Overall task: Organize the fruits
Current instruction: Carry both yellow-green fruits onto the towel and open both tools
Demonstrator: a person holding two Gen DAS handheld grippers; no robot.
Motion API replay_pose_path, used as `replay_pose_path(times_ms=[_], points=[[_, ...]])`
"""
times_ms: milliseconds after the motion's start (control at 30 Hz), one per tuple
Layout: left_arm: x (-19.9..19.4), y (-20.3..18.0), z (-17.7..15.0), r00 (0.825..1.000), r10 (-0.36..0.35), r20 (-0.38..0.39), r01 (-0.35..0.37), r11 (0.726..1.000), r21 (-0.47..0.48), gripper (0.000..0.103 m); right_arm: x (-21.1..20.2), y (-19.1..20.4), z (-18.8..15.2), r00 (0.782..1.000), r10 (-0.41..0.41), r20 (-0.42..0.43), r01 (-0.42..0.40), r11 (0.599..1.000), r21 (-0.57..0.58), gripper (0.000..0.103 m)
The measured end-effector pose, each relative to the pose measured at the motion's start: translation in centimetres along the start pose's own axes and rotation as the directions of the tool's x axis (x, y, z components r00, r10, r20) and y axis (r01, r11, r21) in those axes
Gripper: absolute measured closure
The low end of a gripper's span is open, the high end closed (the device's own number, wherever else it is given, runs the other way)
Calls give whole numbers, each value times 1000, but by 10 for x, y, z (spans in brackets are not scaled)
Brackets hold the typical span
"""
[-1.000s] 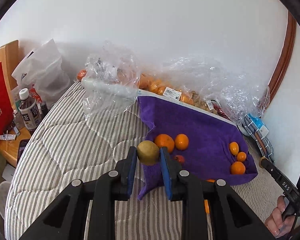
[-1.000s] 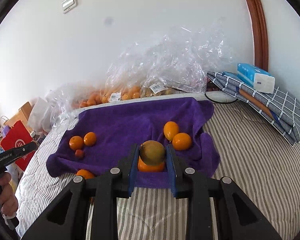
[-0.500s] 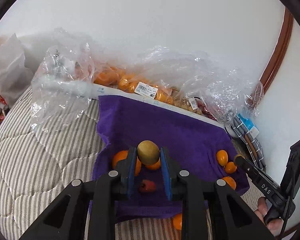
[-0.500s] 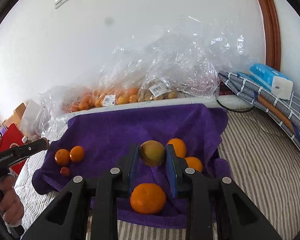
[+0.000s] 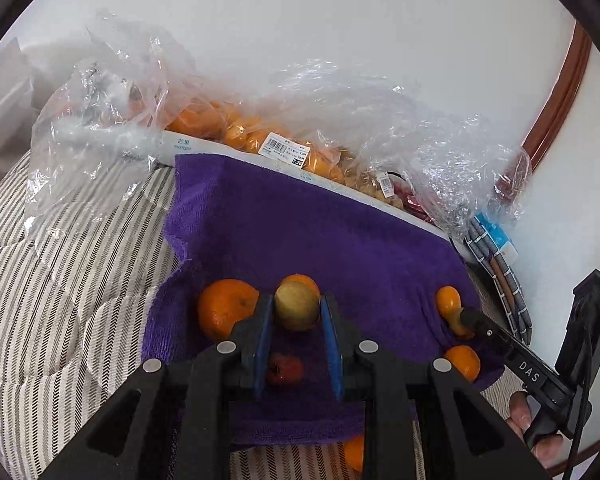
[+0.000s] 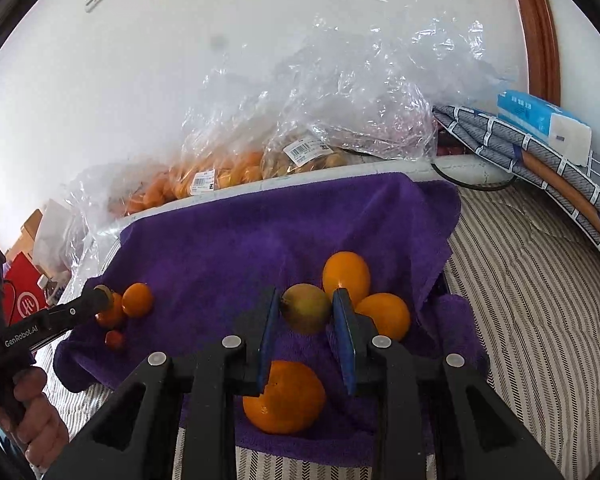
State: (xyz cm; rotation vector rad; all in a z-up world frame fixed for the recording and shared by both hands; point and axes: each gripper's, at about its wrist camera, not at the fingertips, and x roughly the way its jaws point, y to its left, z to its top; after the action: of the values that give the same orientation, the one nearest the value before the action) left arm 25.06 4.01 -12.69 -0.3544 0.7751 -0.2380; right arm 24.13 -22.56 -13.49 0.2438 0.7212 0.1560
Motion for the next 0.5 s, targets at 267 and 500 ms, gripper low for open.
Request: replay_pose_path(times_ms=[267, 500], points=[[0, -2, -2, 1000, 2, 8, -2, 1000, 12, 80, -4, 6, -6, 1000, -10, 18, 11, 999, -38, 74], [-21, -2, 3, 999, 8, 42, -10, 999, 34, 61, -41, 37, -25, 999, 35, 31, -31, 994, -105, 59]])
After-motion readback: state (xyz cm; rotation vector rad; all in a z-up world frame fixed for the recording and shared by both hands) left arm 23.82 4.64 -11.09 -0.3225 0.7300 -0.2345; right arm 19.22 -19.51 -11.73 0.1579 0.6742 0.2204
